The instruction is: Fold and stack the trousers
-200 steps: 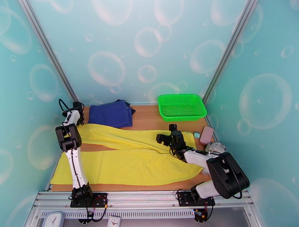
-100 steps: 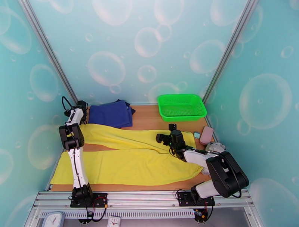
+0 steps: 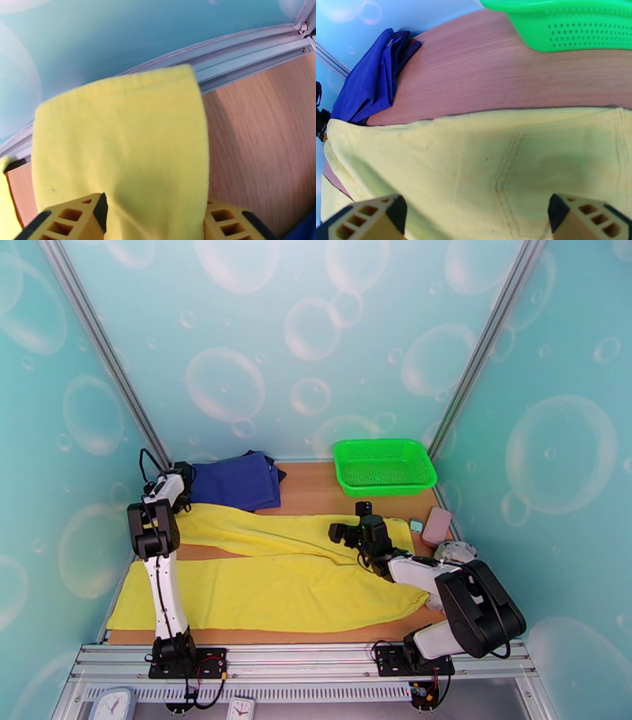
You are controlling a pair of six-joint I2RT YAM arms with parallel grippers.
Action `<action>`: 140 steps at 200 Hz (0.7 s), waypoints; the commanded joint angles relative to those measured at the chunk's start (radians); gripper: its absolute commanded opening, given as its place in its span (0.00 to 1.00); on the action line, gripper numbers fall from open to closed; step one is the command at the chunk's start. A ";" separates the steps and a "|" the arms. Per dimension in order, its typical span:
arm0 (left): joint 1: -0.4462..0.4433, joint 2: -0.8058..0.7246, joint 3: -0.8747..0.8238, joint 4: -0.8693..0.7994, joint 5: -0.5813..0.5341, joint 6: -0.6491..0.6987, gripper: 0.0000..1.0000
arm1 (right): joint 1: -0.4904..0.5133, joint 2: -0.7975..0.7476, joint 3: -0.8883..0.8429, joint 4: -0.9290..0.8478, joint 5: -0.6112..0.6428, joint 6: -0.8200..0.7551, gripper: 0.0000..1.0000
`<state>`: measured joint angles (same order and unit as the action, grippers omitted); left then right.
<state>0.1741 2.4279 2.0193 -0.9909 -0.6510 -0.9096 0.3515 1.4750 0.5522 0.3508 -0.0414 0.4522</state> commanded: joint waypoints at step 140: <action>0.028 0.081 0.167 -0.016 0.019 0.029 0.59 | 0.006 -0.004 0.022 -0.022 0.014 -0.021 0.99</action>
<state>0.2081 2.4763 2.1498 -0.9840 -0.6216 -0.8719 0.3519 1.4746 0.5526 0.3470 -0.0296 0.4519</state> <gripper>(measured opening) 0.591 0.994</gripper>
